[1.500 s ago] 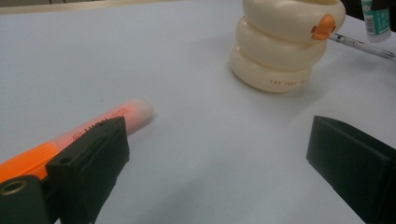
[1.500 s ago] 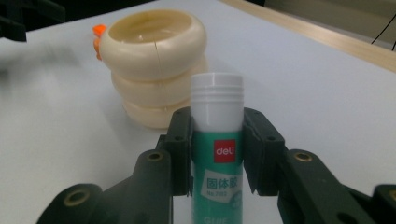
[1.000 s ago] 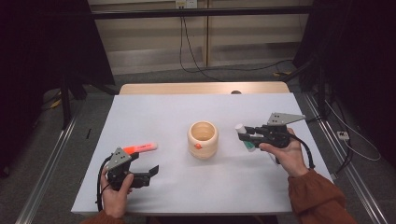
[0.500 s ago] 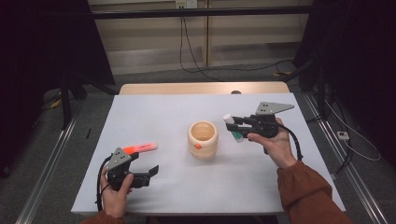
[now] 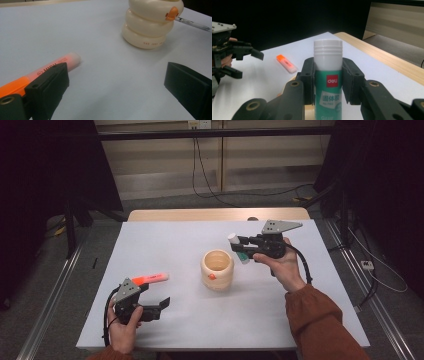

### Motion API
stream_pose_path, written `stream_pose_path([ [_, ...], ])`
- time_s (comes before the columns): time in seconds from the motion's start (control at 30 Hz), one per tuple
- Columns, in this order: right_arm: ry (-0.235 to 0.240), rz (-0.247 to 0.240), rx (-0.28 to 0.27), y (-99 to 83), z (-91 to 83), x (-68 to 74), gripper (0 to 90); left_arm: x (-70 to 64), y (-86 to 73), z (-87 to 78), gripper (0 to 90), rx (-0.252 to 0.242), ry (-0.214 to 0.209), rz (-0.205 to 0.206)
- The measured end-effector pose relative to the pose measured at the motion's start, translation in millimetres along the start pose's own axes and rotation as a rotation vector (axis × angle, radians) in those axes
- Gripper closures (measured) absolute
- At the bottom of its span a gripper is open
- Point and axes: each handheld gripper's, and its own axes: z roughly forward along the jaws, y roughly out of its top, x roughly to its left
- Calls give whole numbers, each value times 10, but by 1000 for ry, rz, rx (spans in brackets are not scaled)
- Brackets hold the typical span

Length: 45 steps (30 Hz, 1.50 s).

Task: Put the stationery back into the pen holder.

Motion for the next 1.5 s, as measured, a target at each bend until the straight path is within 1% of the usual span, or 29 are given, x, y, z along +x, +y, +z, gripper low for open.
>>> stream_pose_path([
  [0.07,-10,-4,-6,40,23,-1,660,1,-2,3,56,-2,-1,-4],
  [0.2,-26,-8,-32,130,90,8,660,0,1,0,56,3,-1,2],
  [0.3,-28,-22,-19,166,183,28,660,-1,2,-1,56,3,6,6],
  [0.37,-16,-20,-13,169,252,47,660,0,1,-4,56,0,7,6],
  [0.43,-11,-23,-16,170,304,71,660,-1,1,-9,56,0,17,7],
  [0.53,-12,-20,-25,171,366,97,660,-2,0,-8,56,-4,20,6],
  [0.67,-1,-13,-26,167,448,115,660,-4,1,-13,53,-8,28,4],
  [0.87,19,-2,-14,104,561,144,660,-1,0,-17,52,-12,24,-4],
  [1.07,26,-19,8,58,637,208,659,-1,-1,-16,52,-11,19,-1],
  [1.2,24,-24,23,31,653,227,659,0,0,-19,52,-8,18,2],
  [1.33,24,-11,21,-29,646,218,659,0,0,-19,52,-8,18,2],
  [1.43,18,0,30,-97,653,195,658,-2,-1,-13,52,-10,15,-1],
  [1.5,16,2,41,-134,665,184,659,1,0,-10,52,-2,9,4],
])
